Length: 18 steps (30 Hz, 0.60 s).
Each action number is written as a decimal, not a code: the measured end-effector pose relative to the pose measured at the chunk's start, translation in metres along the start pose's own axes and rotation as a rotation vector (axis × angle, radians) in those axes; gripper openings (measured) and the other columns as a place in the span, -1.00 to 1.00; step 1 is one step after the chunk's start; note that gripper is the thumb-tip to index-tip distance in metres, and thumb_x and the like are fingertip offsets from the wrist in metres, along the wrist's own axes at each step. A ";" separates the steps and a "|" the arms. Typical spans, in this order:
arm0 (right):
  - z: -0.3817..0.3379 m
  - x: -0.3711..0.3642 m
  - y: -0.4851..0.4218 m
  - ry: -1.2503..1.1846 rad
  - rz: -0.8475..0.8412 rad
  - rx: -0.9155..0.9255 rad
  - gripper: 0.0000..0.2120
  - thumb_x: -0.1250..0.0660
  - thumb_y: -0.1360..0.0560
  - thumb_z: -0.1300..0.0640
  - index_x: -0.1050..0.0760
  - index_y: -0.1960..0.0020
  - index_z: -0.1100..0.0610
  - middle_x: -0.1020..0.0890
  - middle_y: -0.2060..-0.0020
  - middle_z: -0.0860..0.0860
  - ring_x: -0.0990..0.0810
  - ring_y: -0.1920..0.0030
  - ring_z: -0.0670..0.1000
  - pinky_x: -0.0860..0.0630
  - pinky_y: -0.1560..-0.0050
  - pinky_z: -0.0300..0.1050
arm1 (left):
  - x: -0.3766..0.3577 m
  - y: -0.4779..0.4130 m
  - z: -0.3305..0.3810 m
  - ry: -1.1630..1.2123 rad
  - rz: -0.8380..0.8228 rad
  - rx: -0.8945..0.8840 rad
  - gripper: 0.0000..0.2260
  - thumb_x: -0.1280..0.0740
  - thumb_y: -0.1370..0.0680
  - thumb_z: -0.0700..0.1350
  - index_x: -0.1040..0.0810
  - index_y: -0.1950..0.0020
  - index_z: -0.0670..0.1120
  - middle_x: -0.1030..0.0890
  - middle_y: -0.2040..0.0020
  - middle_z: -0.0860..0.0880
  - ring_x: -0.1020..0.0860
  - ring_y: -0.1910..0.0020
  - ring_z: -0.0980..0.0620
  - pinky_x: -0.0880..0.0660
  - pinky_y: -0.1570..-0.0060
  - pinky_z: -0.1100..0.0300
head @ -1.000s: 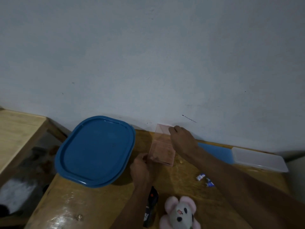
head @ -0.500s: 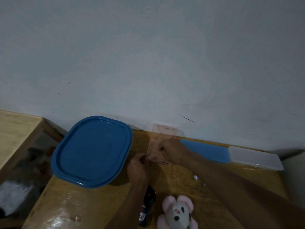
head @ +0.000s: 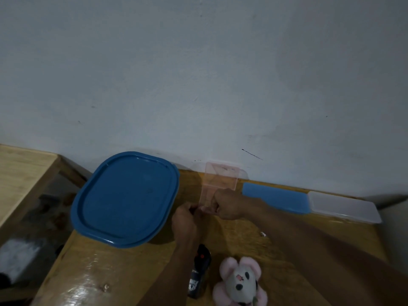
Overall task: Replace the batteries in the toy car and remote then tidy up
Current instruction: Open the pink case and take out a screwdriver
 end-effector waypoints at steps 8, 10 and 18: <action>0.008 -0.004 -0.005 0.025 -0.041 -0.038 -0.79 -0.33 -0.52 0.08 -0.59 -0.06 0.18 -0.65 -0.01 0.10 -0.61 -0.05 0.09 -0.55 -0.09 -0.04 | 0.001 -0.001 0.002 -0.044 -0.010 -0.022 -0.89 -0.35 -0.55 -0.12 -0.65 0.07 -0.12 -0.64 0.18 -0.04 -0.55 0.18 0.02 -0.34 0.27 0.22; 0.007 -0.002 -0.005 0.061 -0.034 -0.038 -0.78 -0.34 -0.51 0.08 -0.59 -0.09 0.16 -0.65 -0.01 0.10 -0.62 -0.04 0.10 -0.53 0.00 -0.09 | 0.001 -0.002 0.002 -0.039 -0.011 -0.027 -0.89 -0.36 -0.55 -0.11 -0.64 0.10 -0.12 -0.62 0.22 -0.01 -0.55 0.20 0.03 -0.30 0.36 0.25; 0.014 0.010 -0.003 -0.042 0.039 -0.028 -0.80 -0.31 -0.48 0.34 -0.57 -0.09 0.23 -0.50 0.13 -0.05 -0.46 0.04 -0.04 -0.41 0.27 -0.29 | 0.001 0.001 -0.002 -0.010 -0.007 -0.031 -0.87 -0.38 -0.54 -0.07 -0.64 0.12 -0.11 -0.65 0.20 -0.02 -0.57 0.19 0.03 -0.36 0.30 0.21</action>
Point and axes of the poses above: each hand's wrist, its own y-axis away from the middle knuckle, its own x-axis out of the back of the hand, z = x × y, the point moved 7 cm from there along -y, towards the middle knuckle
